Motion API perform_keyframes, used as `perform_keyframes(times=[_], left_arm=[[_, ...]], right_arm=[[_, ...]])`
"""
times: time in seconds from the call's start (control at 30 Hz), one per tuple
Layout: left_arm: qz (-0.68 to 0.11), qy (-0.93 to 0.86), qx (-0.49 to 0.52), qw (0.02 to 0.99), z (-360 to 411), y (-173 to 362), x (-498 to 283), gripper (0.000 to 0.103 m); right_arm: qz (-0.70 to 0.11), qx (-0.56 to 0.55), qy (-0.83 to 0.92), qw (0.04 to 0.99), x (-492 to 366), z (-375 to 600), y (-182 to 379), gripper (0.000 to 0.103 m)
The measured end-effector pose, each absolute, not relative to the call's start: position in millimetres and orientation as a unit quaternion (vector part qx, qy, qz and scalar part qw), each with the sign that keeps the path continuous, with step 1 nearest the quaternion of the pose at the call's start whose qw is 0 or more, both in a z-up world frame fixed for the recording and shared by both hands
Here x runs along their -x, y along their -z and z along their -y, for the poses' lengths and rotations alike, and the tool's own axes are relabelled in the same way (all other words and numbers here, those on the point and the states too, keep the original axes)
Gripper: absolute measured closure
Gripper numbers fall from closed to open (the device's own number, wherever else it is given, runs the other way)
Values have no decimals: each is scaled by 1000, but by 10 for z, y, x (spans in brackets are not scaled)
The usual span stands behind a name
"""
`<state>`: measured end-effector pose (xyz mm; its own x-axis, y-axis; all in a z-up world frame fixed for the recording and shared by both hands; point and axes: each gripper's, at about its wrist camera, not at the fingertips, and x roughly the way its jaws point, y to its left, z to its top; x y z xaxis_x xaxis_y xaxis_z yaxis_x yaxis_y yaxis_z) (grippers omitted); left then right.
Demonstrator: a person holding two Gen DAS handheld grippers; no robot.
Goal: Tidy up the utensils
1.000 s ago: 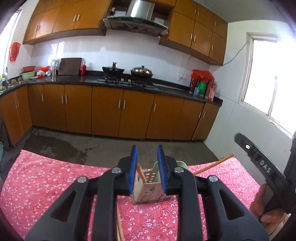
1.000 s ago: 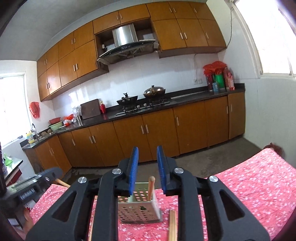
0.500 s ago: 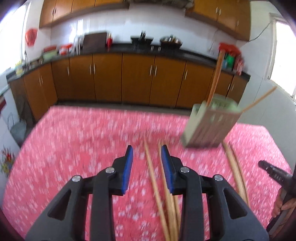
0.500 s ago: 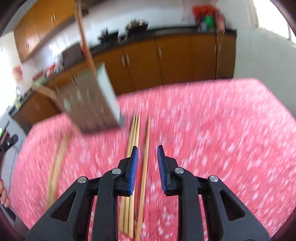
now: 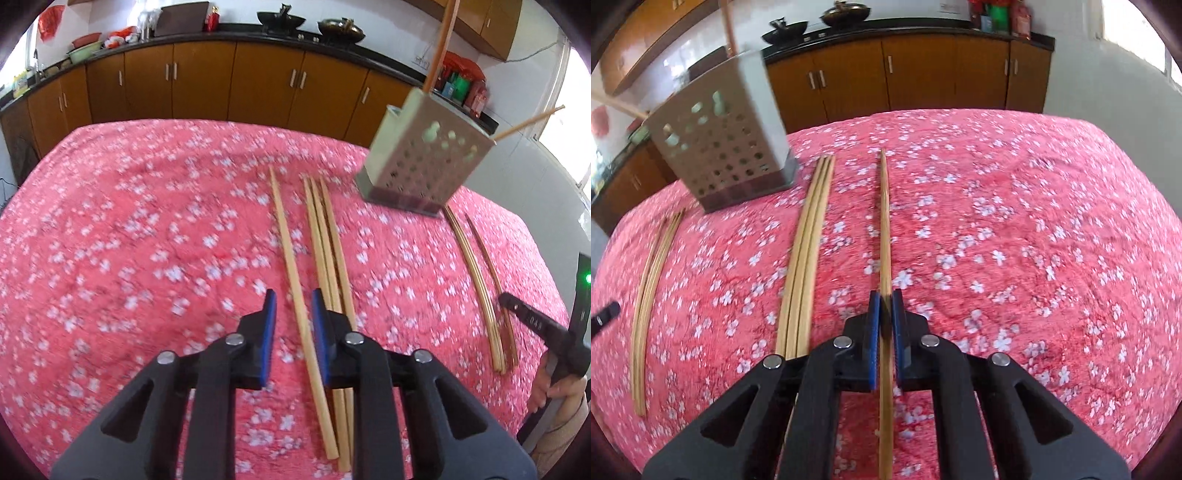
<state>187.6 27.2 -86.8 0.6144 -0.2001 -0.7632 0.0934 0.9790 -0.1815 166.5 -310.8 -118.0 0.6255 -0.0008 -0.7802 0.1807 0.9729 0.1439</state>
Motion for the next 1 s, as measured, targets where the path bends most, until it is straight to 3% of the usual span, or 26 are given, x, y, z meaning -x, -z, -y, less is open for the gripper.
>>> perform_keyframes(times=[0.53,1.0], left_arm=[[-444,37,-9,895,-166,1059,-2066,94],[-425,4,6,905,-557,1031,-2373,92]], right_arm=[[-426,-68,44,901,-1610,3008,1193,95],[-407,-74,72,908,-1905,3253,1225,95]])
